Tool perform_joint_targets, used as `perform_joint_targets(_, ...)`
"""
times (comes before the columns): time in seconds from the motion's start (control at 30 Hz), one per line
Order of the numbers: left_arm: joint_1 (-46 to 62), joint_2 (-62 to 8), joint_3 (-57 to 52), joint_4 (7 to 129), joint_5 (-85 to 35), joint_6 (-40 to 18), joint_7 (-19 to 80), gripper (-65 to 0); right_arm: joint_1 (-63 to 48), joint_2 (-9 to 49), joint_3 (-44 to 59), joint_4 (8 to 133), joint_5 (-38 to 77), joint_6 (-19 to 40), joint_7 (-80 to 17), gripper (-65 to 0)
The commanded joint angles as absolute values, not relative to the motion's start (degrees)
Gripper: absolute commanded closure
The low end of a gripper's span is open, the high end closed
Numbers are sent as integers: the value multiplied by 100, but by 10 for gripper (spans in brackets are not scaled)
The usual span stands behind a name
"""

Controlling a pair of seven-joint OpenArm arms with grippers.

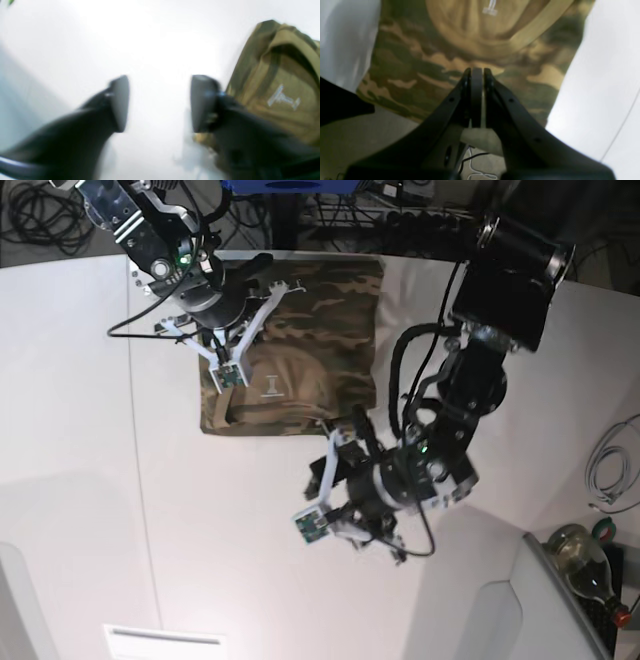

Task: Layout the t-shirt on the table in an organized manner, then fold the t-shirt properly
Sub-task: 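Open both grippers and lift them off the folded shirt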

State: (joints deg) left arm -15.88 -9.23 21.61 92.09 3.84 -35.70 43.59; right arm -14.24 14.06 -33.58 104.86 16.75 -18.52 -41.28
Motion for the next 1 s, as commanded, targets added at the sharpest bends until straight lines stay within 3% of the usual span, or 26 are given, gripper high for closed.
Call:
perform_joint_targets(0.0, -1253, -910, 2018, 9543, 312, -3574, 4321, -97, -1411, 1411, -3354, 10598, 1692, -1877, -4048, -14)
perform_joint_targets(0.03, -936, -910, 1903, 9745, 312, -3574, 4321, 0, -1420, 1411, -3354, 10598, 1692, -1877, -4048, -14)
perform_joint_targets(0.2, 497, -910, 1481, 10246, 312, -3574, 4312, 0, -1543, 1411, -3354, 10589, 1692, -1877, -4048, -14)
perform_joint_targets(0.43, 1499, -919, 1429, 10457, 321, -3574, 4303, 0, -1657, 1411, -3152, 10519, 1692, -1877, -4048, -14)
perform_joint_targets(0.73, 1499, -1059, 1490, 9543, 321, -3574, 4303, 0, -1666, 1402, -2897, 9622, 1719, -1877, -3644, -14)
perform_joint_targets(0.97, 1367, -1059, 1420, 9692, 321, -3574, 4303, 0, -1684, 1385, -2853, 9666, 1710, -1877, -3635, -14)
